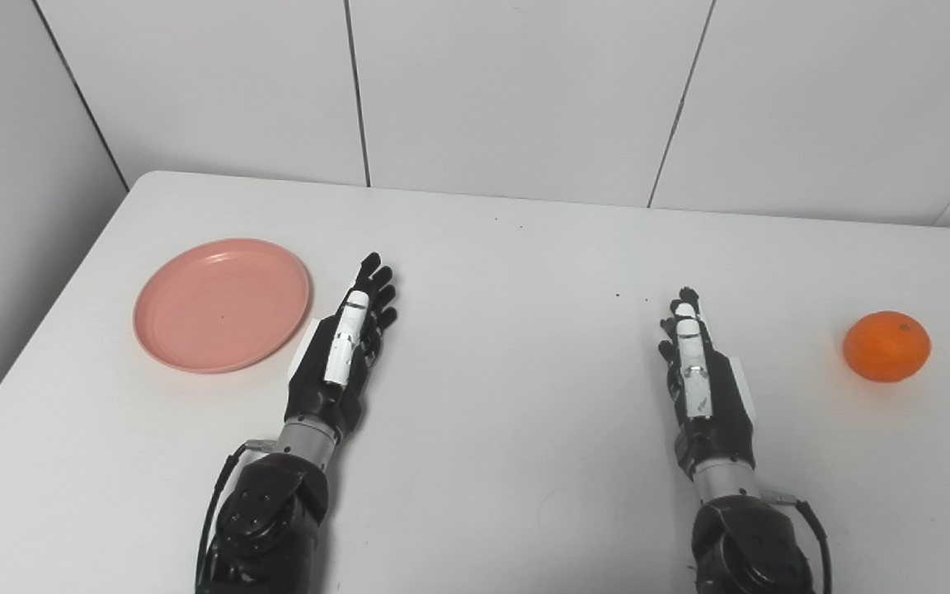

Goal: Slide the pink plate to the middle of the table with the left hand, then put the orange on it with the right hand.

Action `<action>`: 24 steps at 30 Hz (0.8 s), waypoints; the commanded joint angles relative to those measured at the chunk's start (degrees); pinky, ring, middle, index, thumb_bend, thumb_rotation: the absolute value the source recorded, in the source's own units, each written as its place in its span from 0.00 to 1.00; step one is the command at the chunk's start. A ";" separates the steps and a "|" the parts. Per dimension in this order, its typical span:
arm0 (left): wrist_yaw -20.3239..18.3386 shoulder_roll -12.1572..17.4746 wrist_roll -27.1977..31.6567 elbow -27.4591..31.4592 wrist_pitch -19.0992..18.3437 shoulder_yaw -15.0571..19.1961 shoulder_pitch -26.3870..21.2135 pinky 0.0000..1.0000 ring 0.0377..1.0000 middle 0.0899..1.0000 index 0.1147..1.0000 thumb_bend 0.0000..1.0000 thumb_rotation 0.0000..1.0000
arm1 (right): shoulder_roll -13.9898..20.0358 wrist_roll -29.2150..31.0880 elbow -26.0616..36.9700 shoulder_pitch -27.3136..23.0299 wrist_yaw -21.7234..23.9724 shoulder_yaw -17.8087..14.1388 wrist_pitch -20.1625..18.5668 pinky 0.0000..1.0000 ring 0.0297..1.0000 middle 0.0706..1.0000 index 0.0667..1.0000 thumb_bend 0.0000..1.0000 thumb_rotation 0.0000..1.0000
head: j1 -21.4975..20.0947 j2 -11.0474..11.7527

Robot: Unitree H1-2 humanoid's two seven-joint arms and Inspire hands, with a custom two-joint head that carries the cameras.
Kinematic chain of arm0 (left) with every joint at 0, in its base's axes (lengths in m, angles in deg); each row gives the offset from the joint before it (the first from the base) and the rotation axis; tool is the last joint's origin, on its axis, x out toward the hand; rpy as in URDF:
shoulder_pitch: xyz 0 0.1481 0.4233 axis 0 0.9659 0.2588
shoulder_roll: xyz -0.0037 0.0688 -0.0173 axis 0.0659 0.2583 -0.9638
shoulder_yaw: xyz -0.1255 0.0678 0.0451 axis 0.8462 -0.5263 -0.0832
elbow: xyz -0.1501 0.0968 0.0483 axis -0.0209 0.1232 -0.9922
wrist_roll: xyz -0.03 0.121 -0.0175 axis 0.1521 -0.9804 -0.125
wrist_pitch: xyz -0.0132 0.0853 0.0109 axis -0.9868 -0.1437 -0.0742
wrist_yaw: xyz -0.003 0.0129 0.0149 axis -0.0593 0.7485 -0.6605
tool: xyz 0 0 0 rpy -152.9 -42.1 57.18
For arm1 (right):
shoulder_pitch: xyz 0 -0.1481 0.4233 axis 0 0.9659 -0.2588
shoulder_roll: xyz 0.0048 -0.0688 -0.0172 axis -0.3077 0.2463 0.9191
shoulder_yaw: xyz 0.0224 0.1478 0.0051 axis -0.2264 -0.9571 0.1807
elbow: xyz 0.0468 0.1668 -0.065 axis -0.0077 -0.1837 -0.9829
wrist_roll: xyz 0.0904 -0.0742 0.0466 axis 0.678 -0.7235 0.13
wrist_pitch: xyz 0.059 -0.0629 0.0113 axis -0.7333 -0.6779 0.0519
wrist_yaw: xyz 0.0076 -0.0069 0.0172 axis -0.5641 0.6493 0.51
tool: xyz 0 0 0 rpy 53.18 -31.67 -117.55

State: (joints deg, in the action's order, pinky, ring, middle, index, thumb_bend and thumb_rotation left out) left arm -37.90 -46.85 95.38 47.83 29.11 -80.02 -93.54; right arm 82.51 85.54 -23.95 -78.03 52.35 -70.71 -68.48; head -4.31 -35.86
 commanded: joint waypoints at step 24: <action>-0.53 0.08 0.02 0.96 1.63 -0.44 -0.91 1.00 1.00 1.00 1.00 0.40 1.00 | -0.39 0.52 0.90 -0.97 -0.15 -0.31 2.64 1.00 0.99 1.00 1.00 0.20 1.00 | 0.31 0.12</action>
State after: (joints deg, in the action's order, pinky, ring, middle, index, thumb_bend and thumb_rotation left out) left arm -37.91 -46.85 95.36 47.80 29.12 -80.11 -93.54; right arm 82.49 85.65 -23.95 -78.03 52.43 -70.81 -68.48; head -4.04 -35.77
